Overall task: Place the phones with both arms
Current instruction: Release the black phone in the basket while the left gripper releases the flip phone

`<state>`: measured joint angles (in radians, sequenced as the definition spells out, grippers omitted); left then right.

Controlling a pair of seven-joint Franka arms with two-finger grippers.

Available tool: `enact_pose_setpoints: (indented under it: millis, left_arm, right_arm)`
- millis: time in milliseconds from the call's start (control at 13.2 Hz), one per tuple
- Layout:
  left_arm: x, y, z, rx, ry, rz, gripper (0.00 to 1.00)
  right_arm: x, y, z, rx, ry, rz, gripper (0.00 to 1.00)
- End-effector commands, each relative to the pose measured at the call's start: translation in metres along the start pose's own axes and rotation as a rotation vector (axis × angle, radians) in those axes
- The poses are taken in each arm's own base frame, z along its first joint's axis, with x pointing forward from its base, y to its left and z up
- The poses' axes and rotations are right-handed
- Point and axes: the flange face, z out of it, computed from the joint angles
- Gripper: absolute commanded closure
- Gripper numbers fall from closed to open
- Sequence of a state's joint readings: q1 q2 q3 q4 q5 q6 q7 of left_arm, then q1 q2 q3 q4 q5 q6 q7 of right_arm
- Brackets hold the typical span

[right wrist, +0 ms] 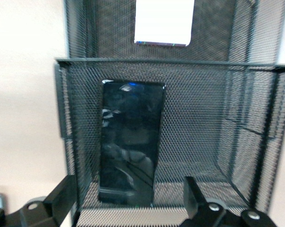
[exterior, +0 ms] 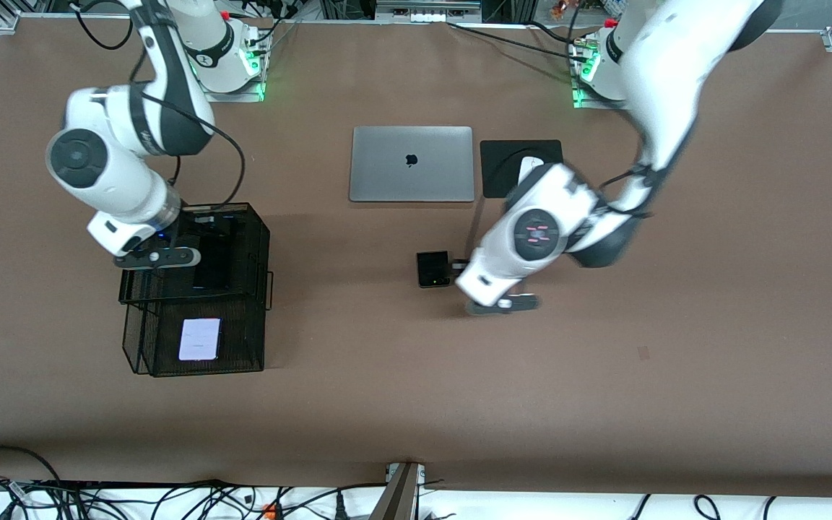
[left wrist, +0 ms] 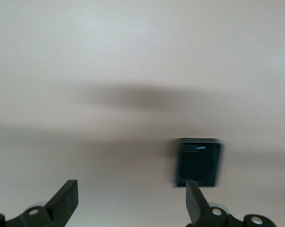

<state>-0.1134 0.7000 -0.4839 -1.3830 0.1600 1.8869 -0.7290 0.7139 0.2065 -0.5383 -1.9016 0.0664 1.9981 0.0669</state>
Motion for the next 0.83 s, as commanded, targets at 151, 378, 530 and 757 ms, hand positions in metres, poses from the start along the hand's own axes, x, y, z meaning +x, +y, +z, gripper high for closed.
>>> enact_pose_setpoints:
  millis: [151, 378, 530, 757]
  left_arm:
    - [0.003, -0.116, -0.108, 0.203, 0.007, 0.160, 0.00]
    - [0.009, -0.201, -0.174, 0.201, 0.028, 0.311, 0.00]
    - [-0.005, -0.238, -0.210, 0.180, 0.014, 0.366, 0.00]
    - [-0.035, -0.292, -0.272, 0.038, -0.027, 0.374, 0.00]
  right_arm:
    - [0.013, -0.044, -0.086, 0.063, -0.012, 0.114, 0.00]
    - [0.020, -0.135, -0.088, 0.083, -0.006, 0.202, 0.00]
    - [0.019, -0.208, -0.071, 0.073, -0.002, 0.259, 0.00]
    - [0.019, -0.322, -0.041, 0.076, 0.034, 0.311, 0.00]
